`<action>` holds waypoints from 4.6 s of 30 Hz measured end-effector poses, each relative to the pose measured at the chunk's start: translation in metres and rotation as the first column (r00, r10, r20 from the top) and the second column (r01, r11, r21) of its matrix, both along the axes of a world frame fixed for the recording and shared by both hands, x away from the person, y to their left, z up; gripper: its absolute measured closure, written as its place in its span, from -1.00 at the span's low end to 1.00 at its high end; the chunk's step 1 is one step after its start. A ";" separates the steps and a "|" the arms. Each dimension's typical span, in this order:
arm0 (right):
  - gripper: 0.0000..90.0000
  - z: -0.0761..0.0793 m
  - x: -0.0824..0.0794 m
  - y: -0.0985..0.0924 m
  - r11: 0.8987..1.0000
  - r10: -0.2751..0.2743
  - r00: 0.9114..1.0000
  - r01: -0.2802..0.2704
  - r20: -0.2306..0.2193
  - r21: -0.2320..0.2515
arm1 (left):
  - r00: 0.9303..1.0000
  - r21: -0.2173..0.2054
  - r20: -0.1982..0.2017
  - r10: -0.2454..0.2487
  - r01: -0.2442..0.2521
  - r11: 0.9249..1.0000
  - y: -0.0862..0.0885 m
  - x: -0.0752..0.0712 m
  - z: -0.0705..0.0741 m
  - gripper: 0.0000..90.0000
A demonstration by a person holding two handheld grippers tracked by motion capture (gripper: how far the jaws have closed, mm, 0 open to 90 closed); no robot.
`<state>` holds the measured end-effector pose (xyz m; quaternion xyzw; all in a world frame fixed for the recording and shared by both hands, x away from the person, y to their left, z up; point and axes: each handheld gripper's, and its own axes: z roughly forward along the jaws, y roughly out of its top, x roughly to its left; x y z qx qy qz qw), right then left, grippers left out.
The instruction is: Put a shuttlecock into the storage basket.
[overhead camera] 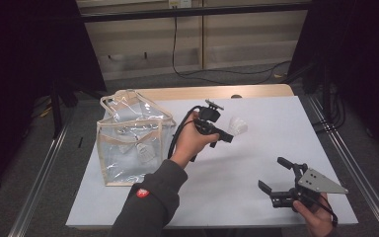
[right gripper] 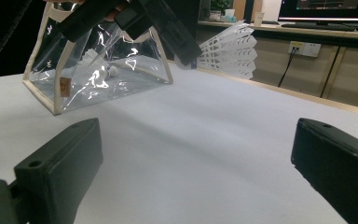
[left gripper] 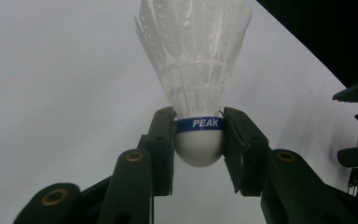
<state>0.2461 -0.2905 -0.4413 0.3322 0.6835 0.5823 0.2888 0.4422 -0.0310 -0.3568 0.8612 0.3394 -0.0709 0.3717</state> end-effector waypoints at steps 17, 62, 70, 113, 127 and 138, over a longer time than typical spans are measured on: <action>-0.96 0.000 0.000 0.000 1.000 0.001 1.000 -0.001 0.001 0.002 | 1.000 0.020 -0.003 0.005 -0.005 1.000 0.013 0.003 0.012 0.45; -0.96 0.001 0.000 0.000 1.000 0.005 1.000 -0.005 0.002 0.004 | 1.000 0.037 0.014 0.021 -0.021 0.999 0.050 0.010 0.054 0.45; -0.96 0.001 0.000 0.000 1.000 0.006 1.000 -0.006 0.005 0.002 | 0.999 0.047 0.020 0.026 -0.027 0.999 0.056 0.011 0.059 0.45; -0.96 0.001 0.000 0.001 1.000 0.003 1.000 -0.004 0.002 0.010 | 0.995 0.053 0.035 0.096 -0.098 0.994 0.095 0.019 0.081 0.45; -0.96 0.001 0.000 0.001 1.000 0.001 1.000 -0.001 0.005 0.010 | 0.993 0.060 0.049 0.109 -0.112 0.992 0.104 0.021 0.085 0.45; -0.96 0.001 -0.001 0.001 1.000 0.001 1.000 -0.001 0.004 0.009 | 0.991 0.058 0.048 0.123 -0.126 0.990 0.110 0.021 0.088 0.45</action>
